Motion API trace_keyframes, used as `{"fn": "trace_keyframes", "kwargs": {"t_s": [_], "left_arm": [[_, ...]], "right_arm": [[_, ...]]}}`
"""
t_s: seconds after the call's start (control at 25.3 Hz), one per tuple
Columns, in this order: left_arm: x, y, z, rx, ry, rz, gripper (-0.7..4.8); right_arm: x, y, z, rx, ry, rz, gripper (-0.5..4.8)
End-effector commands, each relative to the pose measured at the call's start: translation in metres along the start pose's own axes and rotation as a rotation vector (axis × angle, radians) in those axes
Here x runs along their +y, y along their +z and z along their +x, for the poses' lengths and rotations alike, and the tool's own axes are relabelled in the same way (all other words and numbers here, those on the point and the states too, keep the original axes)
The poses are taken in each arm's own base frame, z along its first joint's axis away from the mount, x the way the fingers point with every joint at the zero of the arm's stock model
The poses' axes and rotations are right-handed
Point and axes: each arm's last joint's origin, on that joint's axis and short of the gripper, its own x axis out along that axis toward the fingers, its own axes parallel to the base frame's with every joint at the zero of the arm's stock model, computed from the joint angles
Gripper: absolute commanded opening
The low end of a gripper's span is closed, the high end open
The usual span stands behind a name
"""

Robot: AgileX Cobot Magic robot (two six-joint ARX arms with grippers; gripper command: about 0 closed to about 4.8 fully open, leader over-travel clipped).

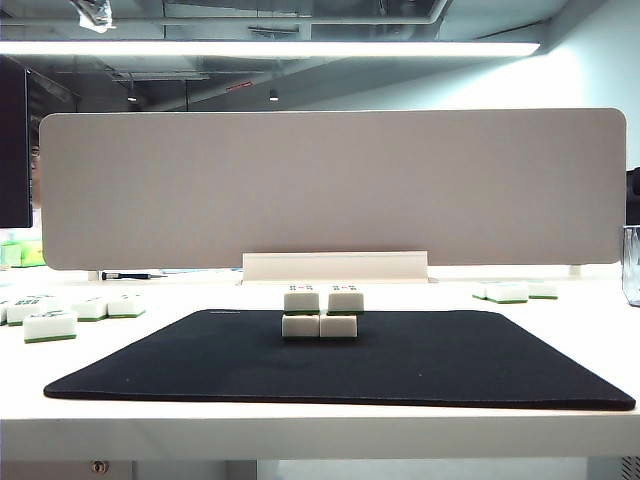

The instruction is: Arrange four mahjong tiles into a neat stack, creating two layers of paired tiles.

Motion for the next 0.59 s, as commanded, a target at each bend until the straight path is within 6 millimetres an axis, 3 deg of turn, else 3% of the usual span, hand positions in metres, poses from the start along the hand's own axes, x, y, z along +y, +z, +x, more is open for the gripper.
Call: {"fn": "trace_keyframes", "kwargs": {"t_s": [0.04,0.36,0.51,0.59], "left_arm": [[0.0,0.0,-0.004,-0.014,-0.004,-0.006,-0.06],[0.001,0.007,-0.003,-0.089,0.013,0.048,-0.06],[0.011,0.014,-0.011,-0.388,0.057,0.016,-0.06],[0.016,-0.002,-0.011,-0.557,0.085,0.004,-0.06]], "right_arm": [[0.001,-0.001,-0.002,-0.02,0.007,-0.015,-0.01],[0.001,-0.001,-0.002,-0.02,0.007,-0.015,-0.01],[0.001,-0.001,-0.002,-0.019,0.008,-0.015,-0.01],[0.001,-0.001,-0.002,-0.019,0.007,-0.015,-0.01]]}}
